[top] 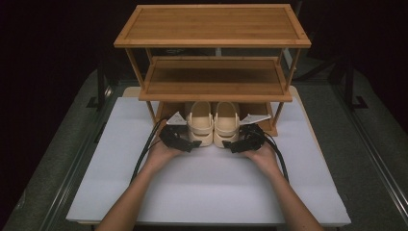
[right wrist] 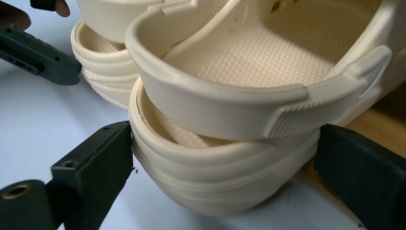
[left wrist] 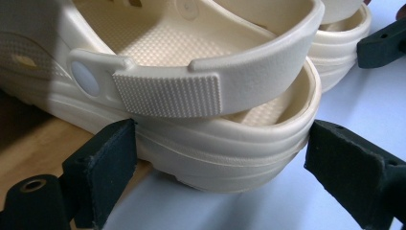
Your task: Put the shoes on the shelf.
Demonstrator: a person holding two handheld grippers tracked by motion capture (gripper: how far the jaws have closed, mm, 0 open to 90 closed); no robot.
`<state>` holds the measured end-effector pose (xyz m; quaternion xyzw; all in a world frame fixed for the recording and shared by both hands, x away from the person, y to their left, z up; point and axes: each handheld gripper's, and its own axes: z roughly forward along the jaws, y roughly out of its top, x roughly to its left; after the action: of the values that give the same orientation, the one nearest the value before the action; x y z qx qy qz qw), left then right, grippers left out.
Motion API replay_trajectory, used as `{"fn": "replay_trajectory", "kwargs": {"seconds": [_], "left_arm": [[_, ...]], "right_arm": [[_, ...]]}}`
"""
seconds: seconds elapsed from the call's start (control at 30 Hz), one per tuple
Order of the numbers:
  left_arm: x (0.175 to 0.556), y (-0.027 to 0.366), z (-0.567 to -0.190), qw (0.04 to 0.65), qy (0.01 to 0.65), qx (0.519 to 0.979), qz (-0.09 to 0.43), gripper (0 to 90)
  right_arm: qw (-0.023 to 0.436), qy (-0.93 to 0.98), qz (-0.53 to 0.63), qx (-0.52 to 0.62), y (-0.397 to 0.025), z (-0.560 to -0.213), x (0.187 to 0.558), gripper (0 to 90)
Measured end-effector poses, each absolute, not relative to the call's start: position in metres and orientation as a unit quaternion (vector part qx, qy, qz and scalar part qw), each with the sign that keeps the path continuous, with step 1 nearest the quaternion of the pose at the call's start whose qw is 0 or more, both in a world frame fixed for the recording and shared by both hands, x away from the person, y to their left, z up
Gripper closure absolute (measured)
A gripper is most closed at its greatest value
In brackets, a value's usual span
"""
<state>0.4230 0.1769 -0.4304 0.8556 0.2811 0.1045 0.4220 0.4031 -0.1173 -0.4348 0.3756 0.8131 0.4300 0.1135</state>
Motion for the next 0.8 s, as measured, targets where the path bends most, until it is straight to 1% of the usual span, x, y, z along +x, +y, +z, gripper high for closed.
{"fn": "replay_trajectory", "kwargs": {"seconds": [0.47, 0.6, 0.63, 0.8], "left_arm": [[0.452, 0.174, -0.432, 0.423, 0.298, 0.849, 0.111, 10.2], [0.457, 0.174, -0.434, 0.423, 0.305, 0.845, 0.123, 10.3], [0.458, 0.173, -0.434, 0.423, 0.307, 0.844, 0.123, 10.3], [0.462, 0.172, -0.435, 0.427, 0.312, 0.84, 0.127, 10.4]], "right_arm": [[0.126, 0.803, 0.434, 0.388, -0.113, -0.434, 0.436, 6.1], [0.13, 0.802, 0.429, 0.394, -0.111, -0.434, 0.442, 6.3], [0.143, 0.804, 0.437, 0.377, -0.112, -0.435, 0.447, 6.3], [0.152, 0.804, 0.434, 0.378, -0.112, -0.436, 0.45, 6.8]]}}
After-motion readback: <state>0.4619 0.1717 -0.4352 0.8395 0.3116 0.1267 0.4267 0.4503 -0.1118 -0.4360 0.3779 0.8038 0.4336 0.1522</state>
